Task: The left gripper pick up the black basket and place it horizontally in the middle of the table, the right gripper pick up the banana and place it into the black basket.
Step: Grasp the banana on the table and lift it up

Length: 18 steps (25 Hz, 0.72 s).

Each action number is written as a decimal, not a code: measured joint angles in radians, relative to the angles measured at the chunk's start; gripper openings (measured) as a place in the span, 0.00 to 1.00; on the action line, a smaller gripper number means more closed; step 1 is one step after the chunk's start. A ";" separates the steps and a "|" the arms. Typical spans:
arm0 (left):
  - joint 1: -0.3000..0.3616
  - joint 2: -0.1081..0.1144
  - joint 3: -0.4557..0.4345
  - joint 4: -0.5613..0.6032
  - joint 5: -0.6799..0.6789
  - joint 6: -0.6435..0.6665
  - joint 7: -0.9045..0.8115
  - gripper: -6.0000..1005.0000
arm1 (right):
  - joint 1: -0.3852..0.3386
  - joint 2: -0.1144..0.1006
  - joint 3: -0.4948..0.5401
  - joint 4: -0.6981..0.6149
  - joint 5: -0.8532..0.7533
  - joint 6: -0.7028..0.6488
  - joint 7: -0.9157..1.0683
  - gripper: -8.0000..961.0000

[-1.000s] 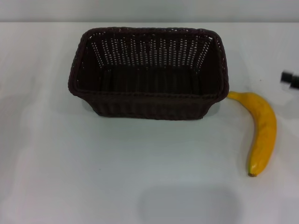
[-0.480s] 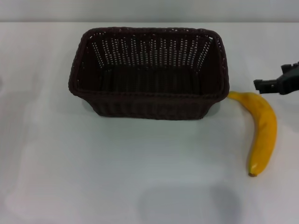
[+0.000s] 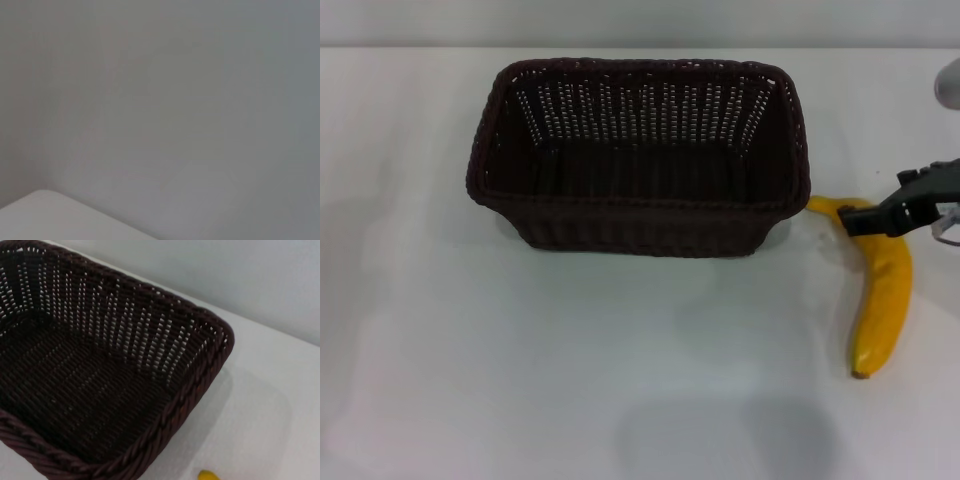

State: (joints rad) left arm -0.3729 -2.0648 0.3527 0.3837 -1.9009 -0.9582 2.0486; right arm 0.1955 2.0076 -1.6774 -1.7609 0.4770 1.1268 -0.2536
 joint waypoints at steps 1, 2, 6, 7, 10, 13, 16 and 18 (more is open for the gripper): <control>0.001 -0.001 0.000 0.000 -0.011 0.000 0.000 0.86 | 0.001 0.000 -0.006 0.008 -0.001 -0.008 0.002 0.86; 0.002 -0.002 0.000 0.000 -0.019 -0.001 0.001 0.86 | 0.002 0.000 -0.010 0.018 -0.001 -0.016 0.003 0.86; 0.005 -0.008 0.000 0.000 -0.040 -0.001 0.013 0.86 | 0.009 0.000 -0.013 0.051 -0.003 -0.026 0.005 0.86; 0.005 -0.008 0.000 0.000 -0.041 0.000 0.016 0.86 | 0.011 0.000 -0.010 0.060 -0.003 -0.027 0.005 0.86; 0.003 -0.008 0.000 0.000 -0.041 0.001 0.018 0.86 | 0.023 0.000 -0.005 0.096 -0.008 -0.035 0.014 0.85; 0.000 -0.008 0.000 0.000 -0.041 -0.001 0.018 0.86 | 0.032 0.000 -0.005 0.130 -0.012 -0.052 0.022 0.85; -0.002 -0.008 0.000 0.000 -0.041 -0.001 0.018 0.86 | 0.044 0.000 -0.004 0.175 -0.012 -0.081 0.038 0.85; -0.004 -0.008 0.001 0.000 -0.041 0.001 0.019 0.86 | 0.055 0.000 -0.004 0.209 -0.008 -0.100 0.045 0.85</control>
State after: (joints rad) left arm -0.3764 -2.0726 0.3537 0.3834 -1.9421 -0.9572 2.0672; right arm 0.2500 2.0080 -1.6818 -1.5515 0.4693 1.0265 -0.2089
